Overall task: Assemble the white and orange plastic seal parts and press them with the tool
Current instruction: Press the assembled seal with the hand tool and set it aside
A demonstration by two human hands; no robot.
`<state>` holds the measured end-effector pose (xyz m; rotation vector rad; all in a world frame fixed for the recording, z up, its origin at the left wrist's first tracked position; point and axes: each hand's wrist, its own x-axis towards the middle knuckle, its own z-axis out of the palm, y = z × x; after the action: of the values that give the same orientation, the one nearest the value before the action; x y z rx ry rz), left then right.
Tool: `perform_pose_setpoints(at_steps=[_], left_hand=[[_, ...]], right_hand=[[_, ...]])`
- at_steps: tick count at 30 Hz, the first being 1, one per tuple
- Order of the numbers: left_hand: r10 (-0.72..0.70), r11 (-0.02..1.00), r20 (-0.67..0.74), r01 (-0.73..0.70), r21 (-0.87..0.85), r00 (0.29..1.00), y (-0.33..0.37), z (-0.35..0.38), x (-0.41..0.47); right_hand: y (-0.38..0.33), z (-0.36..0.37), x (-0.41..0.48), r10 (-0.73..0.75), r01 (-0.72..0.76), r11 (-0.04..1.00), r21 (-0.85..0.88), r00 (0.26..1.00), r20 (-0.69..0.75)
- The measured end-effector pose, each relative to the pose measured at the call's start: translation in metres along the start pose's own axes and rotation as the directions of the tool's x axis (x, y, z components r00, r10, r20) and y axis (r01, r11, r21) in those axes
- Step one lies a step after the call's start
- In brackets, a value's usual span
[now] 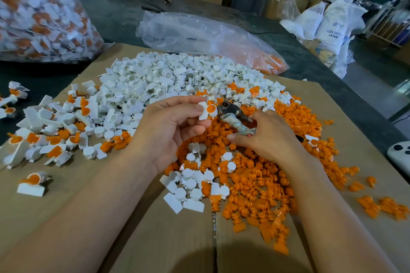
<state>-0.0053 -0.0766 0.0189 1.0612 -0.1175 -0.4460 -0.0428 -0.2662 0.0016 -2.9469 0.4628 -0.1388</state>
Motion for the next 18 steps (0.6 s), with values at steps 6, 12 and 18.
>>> perform_pose_setpoints(at_steps=[6,12,18], left_hand=[[-0.089,0.992,-0.021,0.087,-0.088,0.996,0.001,0.000,0.001],[-0.137,0.982,-0.025,0.132,-0.133,0.990,0.001,-0.002,0.001],[-0.185,0.976,-0.044,0.178,-0.127,0.982,0.001,0.000,0.001]], right_hand=[[-0.001,0.000,-0.001,0.015,-0.016,1.000,0.021,0.999,0.033],[-0.001,0.000,0.000,0.037,-0.041,0.993,0.114,0.999,0.031],[-0.009,-0.013,-0.007,-0.126,0.222,0.901,0.373,0.956,-0.265]])
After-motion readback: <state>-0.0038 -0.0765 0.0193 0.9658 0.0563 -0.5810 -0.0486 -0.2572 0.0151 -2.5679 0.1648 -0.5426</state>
